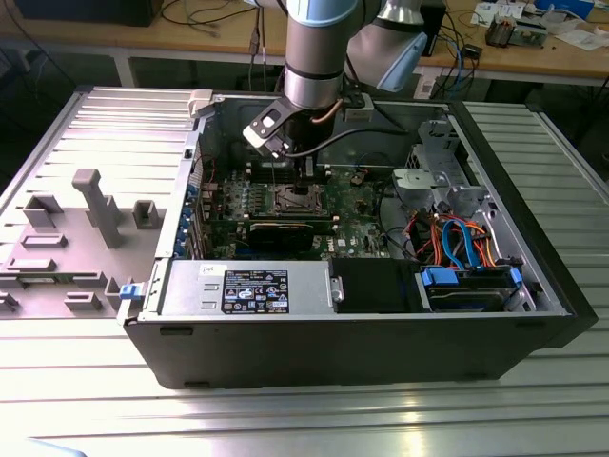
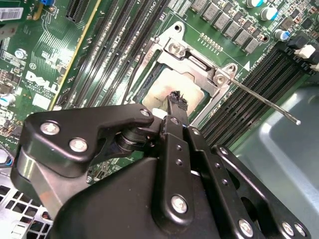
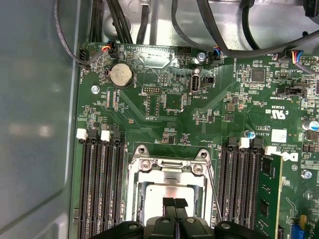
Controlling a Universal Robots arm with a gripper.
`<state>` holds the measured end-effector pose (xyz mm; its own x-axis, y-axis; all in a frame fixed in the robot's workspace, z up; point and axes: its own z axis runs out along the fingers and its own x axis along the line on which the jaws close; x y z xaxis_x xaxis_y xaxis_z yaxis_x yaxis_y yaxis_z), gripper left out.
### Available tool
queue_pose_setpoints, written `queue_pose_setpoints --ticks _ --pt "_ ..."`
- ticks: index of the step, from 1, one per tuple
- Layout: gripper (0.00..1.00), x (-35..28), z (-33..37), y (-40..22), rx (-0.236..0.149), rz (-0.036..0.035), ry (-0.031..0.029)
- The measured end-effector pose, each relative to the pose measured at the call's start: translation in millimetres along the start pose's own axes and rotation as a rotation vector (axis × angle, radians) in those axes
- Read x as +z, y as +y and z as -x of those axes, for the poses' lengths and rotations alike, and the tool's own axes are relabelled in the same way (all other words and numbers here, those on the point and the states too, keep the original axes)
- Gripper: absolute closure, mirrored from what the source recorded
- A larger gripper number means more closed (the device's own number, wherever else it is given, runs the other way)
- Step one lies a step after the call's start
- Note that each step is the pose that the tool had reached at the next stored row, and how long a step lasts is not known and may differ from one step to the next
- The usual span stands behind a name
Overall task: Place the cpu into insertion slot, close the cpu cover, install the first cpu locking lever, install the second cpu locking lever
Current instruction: 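Install the first cpu locking lever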
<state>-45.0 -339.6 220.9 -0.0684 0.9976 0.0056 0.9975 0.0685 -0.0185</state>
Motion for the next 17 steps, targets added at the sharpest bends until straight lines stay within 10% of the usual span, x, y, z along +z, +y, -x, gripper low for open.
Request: queue_pose_setpoints --ticks 17 --pt "0.89 -3.9 0.0 -0.1 0.0 0.0001 0.0021"
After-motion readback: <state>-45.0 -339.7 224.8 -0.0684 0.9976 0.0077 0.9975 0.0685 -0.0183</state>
